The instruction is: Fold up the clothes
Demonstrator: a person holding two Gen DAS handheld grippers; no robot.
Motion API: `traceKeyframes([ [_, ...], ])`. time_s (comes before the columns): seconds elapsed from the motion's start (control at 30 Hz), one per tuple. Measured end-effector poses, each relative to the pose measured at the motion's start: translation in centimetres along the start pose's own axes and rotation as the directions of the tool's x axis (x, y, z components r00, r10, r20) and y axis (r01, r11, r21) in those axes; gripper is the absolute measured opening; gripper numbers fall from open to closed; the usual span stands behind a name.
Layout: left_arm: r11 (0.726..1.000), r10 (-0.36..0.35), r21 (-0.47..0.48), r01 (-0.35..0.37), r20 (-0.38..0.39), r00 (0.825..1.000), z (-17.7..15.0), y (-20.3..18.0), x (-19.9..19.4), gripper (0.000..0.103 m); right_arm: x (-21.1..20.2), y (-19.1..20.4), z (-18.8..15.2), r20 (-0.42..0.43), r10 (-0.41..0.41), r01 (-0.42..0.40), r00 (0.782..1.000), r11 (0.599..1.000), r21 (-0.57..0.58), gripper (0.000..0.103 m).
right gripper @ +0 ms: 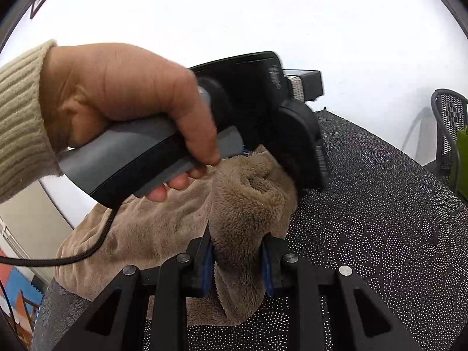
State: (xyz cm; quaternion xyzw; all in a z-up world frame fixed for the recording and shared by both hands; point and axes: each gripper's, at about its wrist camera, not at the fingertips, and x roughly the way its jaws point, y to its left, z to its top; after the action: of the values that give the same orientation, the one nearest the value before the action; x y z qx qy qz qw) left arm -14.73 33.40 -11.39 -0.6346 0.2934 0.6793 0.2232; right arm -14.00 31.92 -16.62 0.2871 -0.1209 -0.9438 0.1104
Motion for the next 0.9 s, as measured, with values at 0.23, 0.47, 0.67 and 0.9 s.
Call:
traceKeyframes([
  [0.23,0.998,-0.038,-0.038,0.041,0.059,0.997,-1.1,1.4,-2.3,0.037,-0.1,0.8,0.0,0.009,-0.002,0.002,1.0,1.0,-0.007,0.028],
  [0.47,0.989,-0.103,-0.094,0.116,0.14,0.985,-2.1,2.8,-5.7,0.031,-0.5,1.8,-0.1,0.039,-0.008,0.009,0.999,1.0,-0.025,0.028],
  [0.67,0.978,-0.135,-0.13,0.164,0.208,0.969,-5.3,4.0,-7.6,0.025,-0.9,2.2,0.1,0.067,-0.02,0.024,0.998,0.997,-0.068,0.028],
  [0.9,0.961,-0.169,-0.168,0.22,0.274,0.947,-9.0,7.1,-9.2,0.025,-1.0,2.6,0.0,0.102,-0.036,0.05,0.994,0.99,-0.133,0.028],
])
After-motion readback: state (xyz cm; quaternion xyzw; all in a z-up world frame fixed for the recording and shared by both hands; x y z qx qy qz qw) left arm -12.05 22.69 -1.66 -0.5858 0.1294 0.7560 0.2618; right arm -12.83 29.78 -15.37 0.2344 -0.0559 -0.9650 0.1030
